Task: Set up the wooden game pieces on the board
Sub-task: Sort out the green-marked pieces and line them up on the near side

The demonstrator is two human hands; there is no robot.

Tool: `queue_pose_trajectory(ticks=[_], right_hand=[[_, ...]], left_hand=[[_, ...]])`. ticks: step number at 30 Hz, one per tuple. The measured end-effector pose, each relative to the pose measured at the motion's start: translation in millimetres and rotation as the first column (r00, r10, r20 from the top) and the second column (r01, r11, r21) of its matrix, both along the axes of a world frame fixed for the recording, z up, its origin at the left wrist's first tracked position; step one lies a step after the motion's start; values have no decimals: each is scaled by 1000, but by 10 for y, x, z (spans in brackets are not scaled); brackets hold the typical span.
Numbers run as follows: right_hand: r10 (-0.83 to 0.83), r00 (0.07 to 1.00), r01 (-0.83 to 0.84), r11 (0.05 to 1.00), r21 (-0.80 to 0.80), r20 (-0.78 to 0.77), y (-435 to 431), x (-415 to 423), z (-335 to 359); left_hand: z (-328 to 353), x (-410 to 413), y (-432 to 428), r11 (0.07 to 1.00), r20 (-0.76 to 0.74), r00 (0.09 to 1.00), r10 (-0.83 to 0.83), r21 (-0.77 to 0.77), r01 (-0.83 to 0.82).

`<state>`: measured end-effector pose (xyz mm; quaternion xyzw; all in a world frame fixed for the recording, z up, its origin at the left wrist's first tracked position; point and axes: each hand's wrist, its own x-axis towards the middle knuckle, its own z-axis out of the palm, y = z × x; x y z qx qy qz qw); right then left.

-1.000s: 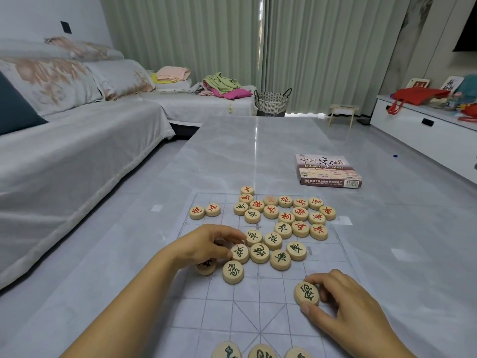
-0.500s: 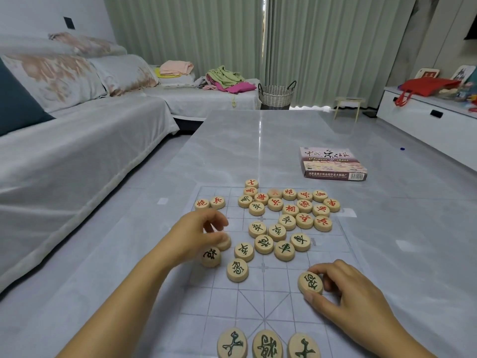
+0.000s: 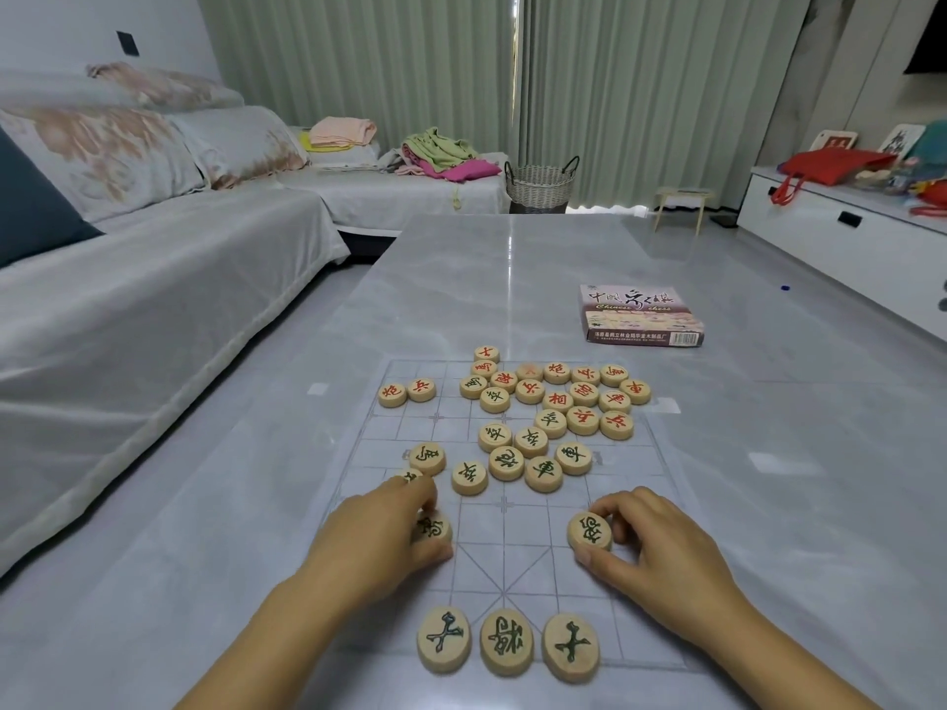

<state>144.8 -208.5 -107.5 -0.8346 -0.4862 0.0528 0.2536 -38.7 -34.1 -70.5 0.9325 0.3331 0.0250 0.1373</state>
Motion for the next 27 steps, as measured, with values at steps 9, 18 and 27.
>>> queue_pose_trajectory(ticks=[9,18,27], right_hand=[[56,996,-46,991,-124,74,-185,-106,168],[54,997,-61,987,-147,-56,-519,-210,203],[106,994,-110,980,-165,-34,-642,-343,137]], left_hand=[[-11,-533,-47,958,-1,999,-53,-284,51],[-69,-699,28,914,132,988,-82,-385,128],[-26,-822,-35,917,93,989,-111,-374,138]])
